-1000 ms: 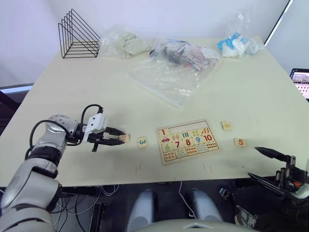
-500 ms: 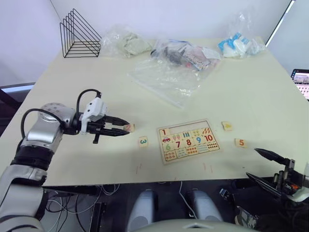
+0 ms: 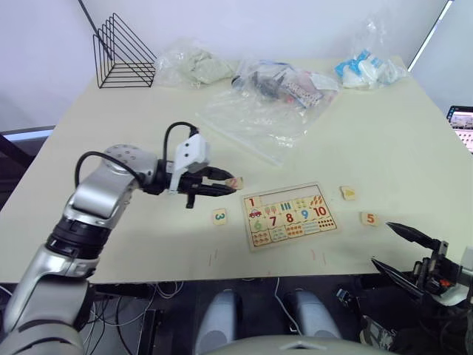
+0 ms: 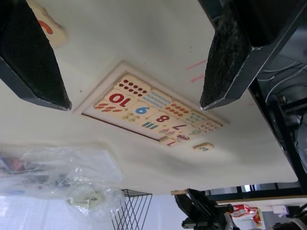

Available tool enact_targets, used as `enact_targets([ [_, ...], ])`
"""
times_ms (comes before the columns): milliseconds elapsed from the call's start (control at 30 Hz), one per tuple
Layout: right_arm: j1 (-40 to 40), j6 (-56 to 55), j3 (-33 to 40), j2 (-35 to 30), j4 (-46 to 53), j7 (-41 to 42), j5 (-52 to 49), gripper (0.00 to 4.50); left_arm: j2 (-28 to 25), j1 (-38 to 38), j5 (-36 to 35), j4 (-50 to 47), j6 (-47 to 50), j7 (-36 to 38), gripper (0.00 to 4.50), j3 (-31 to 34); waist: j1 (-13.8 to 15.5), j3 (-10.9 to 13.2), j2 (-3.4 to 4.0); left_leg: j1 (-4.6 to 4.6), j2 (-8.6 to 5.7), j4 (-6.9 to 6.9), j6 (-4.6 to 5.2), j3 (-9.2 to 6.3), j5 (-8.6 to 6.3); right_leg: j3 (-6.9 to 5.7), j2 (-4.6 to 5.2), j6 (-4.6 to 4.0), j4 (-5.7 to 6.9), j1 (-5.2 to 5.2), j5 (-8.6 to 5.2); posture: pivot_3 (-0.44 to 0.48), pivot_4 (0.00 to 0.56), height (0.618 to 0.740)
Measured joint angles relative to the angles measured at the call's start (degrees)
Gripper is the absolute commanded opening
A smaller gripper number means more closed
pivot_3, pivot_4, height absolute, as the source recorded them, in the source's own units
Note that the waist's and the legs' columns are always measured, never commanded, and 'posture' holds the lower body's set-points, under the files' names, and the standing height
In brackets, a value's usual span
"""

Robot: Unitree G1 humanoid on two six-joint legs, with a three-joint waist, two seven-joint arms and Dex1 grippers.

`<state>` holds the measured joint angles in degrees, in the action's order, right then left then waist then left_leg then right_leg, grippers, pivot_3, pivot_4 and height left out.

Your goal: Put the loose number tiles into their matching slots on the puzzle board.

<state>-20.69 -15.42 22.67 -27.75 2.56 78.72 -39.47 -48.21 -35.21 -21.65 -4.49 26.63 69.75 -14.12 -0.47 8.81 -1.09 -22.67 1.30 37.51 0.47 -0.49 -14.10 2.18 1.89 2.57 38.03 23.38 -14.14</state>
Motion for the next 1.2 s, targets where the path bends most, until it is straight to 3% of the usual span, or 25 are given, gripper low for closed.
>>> enact_targets([
  [567,2.98,-0.04,-1.69,0.07,-0.15,-1.52,0.90,4.50,12.23,-8.09,13.49,-3.66,14.05,-8.07,0.93,-13.38,-0.11,0.01,-0.01,-0.02,-0.02,0.01,0.00,0.00,0.00,0.02,-0.01,0.01,-0.01,0.00,0.00,0.000,0.150,0.740],
  [767,3.36,-0.31,-1.95,0.55,-0.18,-1.81,1.17,4.50,13.15,-10.52,15.11,-3.68,20.79,-9.15,0.93,-15.94,-0.24,0.00,0.00,-0.01,-0.02,0.01,0.00,-0.03,0.00,0.03,-0.03,0.00,0.00,0.00,0.00,0.000,0.150,0.740],
  [1200,3.64,-0.95,-2.00,0.80,-0.48,-2.19,1.25,4.50,14.34,-11.66,17.83,-2.85,22.84,-9.84,0.93,-20.02,-0.18,0.00,0.00,-0.01,-0.02,0.01,0.00,-0.01,0.00,0.03,-0.02,0.00,0.00,0.00,0.00,0.000,0.150,0.740],
])
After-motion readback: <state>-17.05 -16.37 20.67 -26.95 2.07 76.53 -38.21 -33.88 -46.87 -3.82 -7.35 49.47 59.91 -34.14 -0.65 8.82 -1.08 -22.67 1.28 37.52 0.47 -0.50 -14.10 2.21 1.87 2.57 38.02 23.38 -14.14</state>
